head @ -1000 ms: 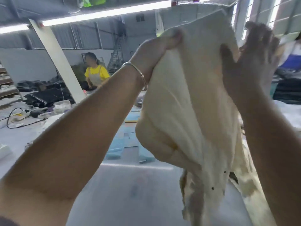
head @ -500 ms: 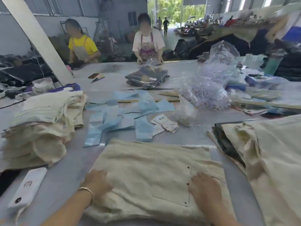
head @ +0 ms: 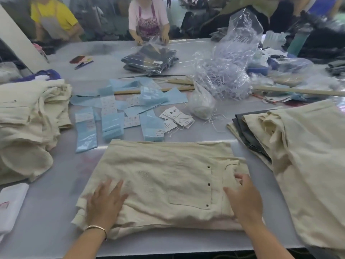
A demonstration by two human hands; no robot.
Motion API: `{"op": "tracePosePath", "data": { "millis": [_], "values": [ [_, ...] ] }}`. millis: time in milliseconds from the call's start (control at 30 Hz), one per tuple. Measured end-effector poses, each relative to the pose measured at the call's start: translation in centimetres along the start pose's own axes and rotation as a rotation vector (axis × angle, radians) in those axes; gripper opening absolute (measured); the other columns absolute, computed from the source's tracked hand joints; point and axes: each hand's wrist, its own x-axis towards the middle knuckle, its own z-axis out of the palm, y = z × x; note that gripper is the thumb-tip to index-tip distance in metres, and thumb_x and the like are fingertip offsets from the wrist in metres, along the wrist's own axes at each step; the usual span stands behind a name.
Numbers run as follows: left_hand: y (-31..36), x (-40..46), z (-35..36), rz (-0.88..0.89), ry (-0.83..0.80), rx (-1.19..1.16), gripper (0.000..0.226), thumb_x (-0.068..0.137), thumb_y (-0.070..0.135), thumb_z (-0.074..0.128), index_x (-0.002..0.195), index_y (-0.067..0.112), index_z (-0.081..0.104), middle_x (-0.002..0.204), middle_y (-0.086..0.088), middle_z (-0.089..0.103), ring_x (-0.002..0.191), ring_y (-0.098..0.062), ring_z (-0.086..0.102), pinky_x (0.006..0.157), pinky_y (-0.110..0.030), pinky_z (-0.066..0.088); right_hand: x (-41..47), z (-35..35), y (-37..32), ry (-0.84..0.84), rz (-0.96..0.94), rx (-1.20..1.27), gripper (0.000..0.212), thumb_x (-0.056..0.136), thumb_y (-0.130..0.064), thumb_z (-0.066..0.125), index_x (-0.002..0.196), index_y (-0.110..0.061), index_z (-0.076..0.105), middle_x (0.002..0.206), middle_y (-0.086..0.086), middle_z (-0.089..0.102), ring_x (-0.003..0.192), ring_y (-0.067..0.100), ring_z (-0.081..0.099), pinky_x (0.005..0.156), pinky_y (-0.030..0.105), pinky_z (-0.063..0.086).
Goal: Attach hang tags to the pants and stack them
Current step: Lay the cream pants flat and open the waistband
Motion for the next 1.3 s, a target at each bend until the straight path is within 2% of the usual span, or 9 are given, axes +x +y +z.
{"op": "tracePosePath", "data": {
  "millis": [200,367,500,567,633,700,833,1100,1300],
  "values": [
    [2.3,0.8,-0.8,0.233,0.003,-0.299,0.035,0.095,0.014,0.049,0.126,0.020,0.065,0.144,-0.005,0.051,0.136,-0.026,0.043,0.114,-0.036,0.028,0.4,0.2,-3.5,-0.233,-0.022,0.332,0.034,0.069,-0.010,0.079,0.095,-0.029,0.069,0.074,-0.007,0.068,0.074,0.017,0.066,0.065,0.033,0.052],
    [9.7,0.7,-2.6,0.125,-0.126,-0.690,0.020,0.090,0.009,0.061,0.105,0.011,0.074,0.116,-0.002,0.068,0.105,-0.016,0.062,0.092,-0.022,0.045,1.0,1.2,-5.4,-0.376,0.031,0.371,0.017,0.077,-0.007,0.074,0.092,-0.016,0.076,0.082,0.001,0.074,0.080,0.020,0.069,0.076,0.038,0.057],
    [17.7,-1.6,-3.9,0.073,-0.515,-1.150,0.020,0.092,0.033,0.063,0.090,0.015,0.071,0.082,0.004,0.072,0.077,-0.012,0.069,0.060,-0.027,0.056,0.0,1.2,-5.8,-0.459,0.035,0.407,0.028,0.092,-0.014,0.060,0.068,-0.018,0.073,0.070,0.002,0.069,0.070,0.020,0.062,0.067,0.036,0.049],
    [20.4,-2.5,-4.1,0.025,-0.622,-1.247,0.031,0.091,0.032,0.066,0.090,0.002,0.067,0.074,0.001,0.069,0.069,-0.011,0.070,0.053,-0.025,0.055,-0.6,1.1,-5.3,-0.485,0.024,0.439,0.022,0.093,-0.009,0.056,0.079,-0.011,0.073,0.078,0.005,0.071,0.077,0.021,0.064,0.072,0.033,0.051],
    [21.8,-3.0,-4.1,-0.022,-0.584,-1.255,0.022,0.088,0.017,0.067,0.085,-0.004,0.062,0.073,-0.007,0.063,0.063,-0.013,0.066,0.053,-0.026,0.055,-0.9,0.8,-4.5,-0.481,0.021,0.441,0.007,0.089,-0.007,0.063,0.090,-0.010,0.069,0.082,0.005,0.068,0.080,0.018,0.063,0.072,0.027,0.051],
    [22.3,-3.1,-3.8,-0.062,-0.584,-1.285,0.005,0.084,0.003,0.060,0.079,0.002,0.059,0.073,-0.013,0.058,0.061,-0.016,0.062,0.057,-0.029,0.057,-1.0,0.6,-3.5,-0.469,-0.006,0.376,0.020,0.080,-0.014,0.075,0.096,-0.016,0.065,0.082,0.002,0.059,0.073,0.014,0.054,0.065,0.023,0.046],
    [22.2,-3.8,-2.4,-0.082,-0.731,-1.439,0.014,0.089,-0.006,0.053,0.084,-0.003,0.066,0.079,-0.014,0.068,0.067,-0.017,0.066,0.064,-0.028,0.057,-1.0,0.1,-1.6,-0.315,-0.020,0.243,0.042,0.067,-0.025,0.083,0.101,-0.028,0.059,0.082,0.000,0.053,0.065,0.010,0.047,0.058,0.021,0.042],
    [21.6,-4.6,0.1,-0.160,-0.777,-1.579,0.018,0.090,-0.007,0.057,0.098,-0.001,0.071,0.100,-0.021,0.072,0.090,-0.029,0.069,0.086,-0.041,0.056,-1.0,-0.9,1.5,-0.079,-0.169,0.134,0.012,0.079,-0.023,0.077,0.077,-0.025,0.065,0.078,-0.008,0.058,0.066,0.006,0.054,0.056,0.013,0.040],
    [21.5,-4.9,-0.2,-0.149,-0.631,-1.567,0.029,0.081,-0.016,0.063,0.088,0.007,0.046,0.077,-0.013,0.065,0.073,-0.026,0.064,0.063,-0.037,0.054,-1.0,-0.3,0.6,-0.048,-0.444,-0.024,0.014,0.070,-0.011,0.082,0.072,-0.017,0.070,0.081,-0.009,0.056,0.082,0.011,0.051,0.066,0.017,0.039]
  ]
}}
